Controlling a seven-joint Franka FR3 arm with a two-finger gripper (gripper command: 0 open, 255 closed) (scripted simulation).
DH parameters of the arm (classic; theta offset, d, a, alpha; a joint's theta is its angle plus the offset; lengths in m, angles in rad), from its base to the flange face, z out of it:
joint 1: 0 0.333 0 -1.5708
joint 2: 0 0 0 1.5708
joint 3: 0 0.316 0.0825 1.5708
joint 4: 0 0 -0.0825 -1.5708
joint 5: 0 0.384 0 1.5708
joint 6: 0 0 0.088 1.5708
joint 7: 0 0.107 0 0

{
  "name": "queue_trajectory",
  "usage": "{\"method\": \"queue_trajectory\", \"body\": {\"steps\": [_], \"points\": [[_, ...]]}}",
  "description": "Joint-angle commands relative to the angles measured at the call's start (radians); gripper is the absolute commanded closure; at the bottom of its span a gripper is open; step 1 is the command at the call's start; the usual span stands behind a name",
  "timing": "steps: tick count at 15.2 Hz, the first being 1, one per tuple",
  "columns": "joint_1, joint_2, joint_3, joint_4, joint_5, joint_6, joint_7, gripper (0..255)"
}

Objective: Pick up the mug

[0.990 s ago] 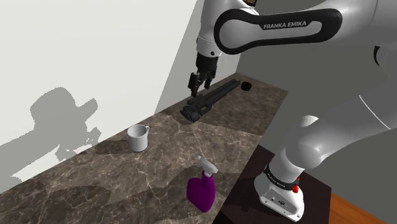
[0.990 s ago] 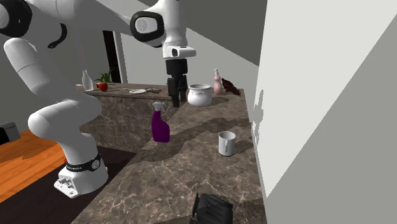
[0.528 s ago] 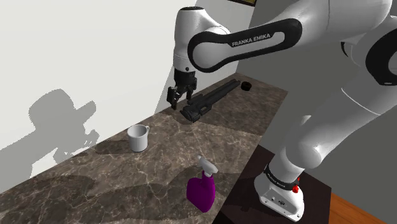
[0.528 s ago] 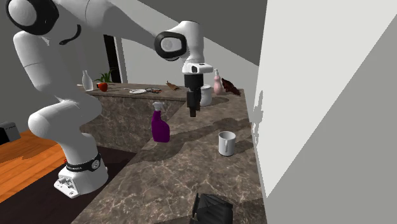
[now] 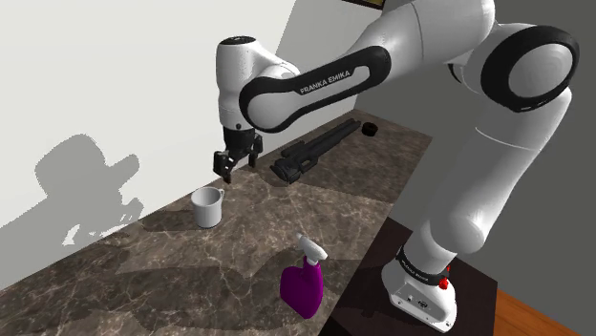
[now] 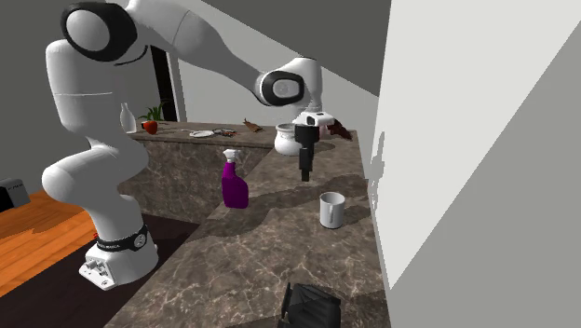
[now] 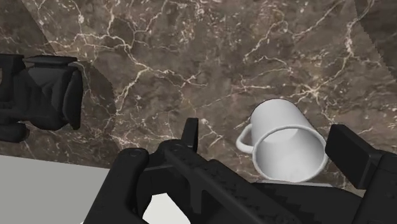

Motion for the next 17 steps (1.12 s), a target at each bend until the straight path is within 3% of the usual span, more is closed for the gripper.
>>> {"method": "queue_trajectory", "body": {"steps": [1,11,17], "points": [[0.014,0.091,0.008,0.062,-0.042,0.014,0.044,0],[0.151,0.484,-0.016,0.415,-0.192,-0.009,0.192,0],[0.158,0.524,-0.029,0.393,-0.212,0.051,0.207,0]]}}
